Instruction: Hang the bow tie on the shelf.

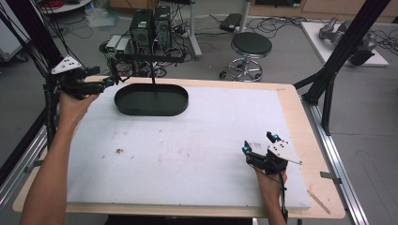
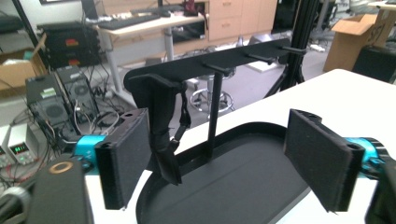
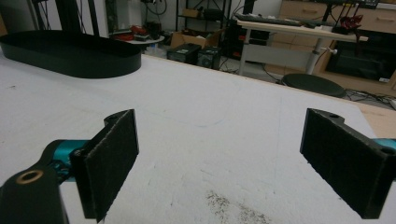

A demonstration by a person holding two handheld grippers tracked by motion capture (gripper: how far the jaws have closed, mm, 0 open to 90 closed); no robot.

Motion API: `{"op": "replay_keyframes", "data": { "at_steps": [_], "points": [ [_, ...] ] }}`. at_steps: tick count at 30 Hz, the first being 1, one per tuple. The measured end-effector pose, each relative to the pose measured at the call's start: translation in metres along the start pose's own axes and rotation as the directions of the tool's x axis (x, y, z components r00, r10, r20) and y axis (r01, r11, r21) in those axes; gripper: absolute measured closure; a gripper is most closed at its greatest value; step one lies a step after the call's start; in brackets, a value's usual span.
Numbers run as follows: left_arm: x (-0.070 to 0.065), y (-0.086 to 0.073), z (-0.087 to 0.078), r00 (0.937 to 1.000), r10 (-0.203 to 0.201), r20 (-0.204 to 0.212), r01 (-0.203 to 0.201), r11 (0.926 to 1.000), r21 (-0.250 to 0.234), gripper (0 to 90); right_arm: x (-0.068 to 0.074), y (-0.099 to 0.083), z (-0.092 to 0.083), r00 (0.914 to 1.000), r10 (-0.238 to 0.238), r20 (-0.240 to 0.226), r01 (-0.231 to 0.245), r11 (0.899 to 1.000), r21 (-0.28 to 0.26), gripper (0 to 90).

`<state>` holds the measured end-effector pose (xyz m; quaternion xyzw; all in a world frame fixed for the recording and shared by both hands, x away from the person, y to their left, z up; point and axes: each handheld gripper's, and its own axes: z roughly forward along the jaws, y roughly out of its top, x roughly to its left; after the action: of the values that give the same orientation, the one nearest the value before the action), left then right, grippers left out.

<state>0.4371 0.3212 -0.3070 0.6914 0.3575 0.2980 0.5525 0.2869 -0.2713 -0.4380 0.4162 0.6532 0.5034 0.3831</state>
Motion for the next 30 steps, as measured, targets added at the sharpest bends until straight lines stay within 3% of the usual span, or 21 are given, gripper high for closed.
{"op": "replay_keyframes", "data": {
  "at_steps": [10,19,24,30],
  "points": [
    [-0.025,-0.009,-0.029,0.9997,0.023,-0.008,-0.023,0.9960,-0.087,16.7,0.001,0.000,0.000,1.0000,-0.001,0.005,0.001,1.000,0.003,10.8],
    [-0.050,-0.037,-0.048,0.9999,0.005,0.015,-0.002,0.9900,-0.141,15.4,0.001,0.000,-0.001,1.0000,-0.002,0.007,0.002,1.000,0.004,10.8],
    [-0.060,-0.054,-0.056,1.0000,0.001,0.007,0.000,0.9895,-0.145,14.8,0.001,0.000,-0.001,1.0000,0.000,0.006,0.000,1.000,0.004,10.8],
    [-0.069,-0.073,-0.063,0.9995,-0.031,0.011,0.033,0.9890,-0.145,14.6,0.001,0.000,-0.001,1.0000,-0.002,0.005,0.002,1.000,0.005,10.8]
  ]
}}
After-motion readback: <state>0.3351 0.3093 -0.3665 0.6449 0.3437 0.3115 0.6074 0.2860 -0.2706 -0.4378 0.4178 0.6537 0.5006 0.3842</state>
